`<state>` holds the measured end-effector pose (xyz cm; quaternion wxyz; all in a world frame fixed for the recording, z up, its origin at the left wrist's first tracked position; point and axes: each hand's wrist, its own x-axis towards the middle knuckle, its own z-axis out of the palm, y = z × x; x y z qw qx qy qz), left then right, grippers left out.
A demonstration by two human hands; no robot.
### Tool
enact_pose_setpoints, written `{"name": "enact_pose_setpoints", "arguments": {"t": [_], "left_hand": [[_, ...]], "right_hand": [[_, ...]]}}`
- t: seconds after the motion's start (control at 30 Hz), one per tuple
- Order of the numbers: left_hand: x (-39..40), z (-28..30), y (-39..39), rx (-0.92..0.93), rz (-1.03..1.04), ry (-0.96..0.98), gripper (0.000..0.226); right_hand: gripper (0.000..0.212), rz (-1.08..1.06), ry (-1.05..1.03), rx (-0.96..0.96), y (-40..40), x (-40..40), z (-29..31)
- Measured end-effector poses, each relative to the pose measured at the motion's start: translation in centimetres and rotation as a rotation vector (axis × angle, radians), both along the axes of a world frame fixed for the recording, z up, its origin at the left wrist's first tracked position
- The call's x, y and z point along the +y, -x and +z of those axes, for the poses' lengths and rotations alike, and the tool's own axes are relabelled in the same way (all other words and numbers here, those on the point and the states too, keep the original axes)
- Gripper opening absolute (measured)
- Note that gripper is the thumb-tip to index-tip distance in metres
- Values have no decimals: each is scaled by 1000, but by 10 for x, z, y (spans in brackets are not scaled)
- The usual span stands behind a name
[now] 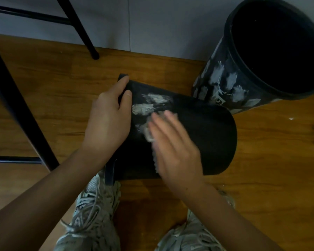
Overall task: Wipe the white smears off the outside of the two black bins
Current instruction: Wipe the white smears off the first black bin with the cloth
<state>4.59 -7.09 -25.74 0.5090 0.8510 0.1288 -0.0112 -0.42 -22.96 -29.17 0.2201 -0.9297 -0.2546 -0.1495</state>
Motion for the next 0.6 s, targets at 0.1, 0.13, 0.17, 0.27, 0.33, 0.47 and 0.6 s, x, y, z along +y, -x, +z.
{"name": "enact_pose_setpoints", "arguments": {"t": [0.1, 0.13, 0.17, 0.27, 0.33, 0.47, 0.6], "left_hand": [[-1, 0, 1, -8, 5, -34, 42], [-2, 0, 2, -13, 5, -38, 42], [-2, 0, 2, -15, 3, -38, 42], [-1, 1, 1, -4, -4, -6, 42], [-1, 0, 1, 0, -6, 9, 43], [-1, -1, 2, -5, 6, 43, 43], [-1, 0, 4, -10, 7, 99, 43]], "right_hand": [[29, 101, 55, -56, 4, 12, -1], [30, 117, 72, -72, 4, 10, -3], [31, 122, 80, -78, 4, 6, -4], [29, 24, 54, -56, 5, -22, -7], [31, -94, 29, -41, 6, -41, -10], [33, -208, -4, -66, 10, -46, -15], [31, -72, 0, -30, 6, -22, -8]]}}
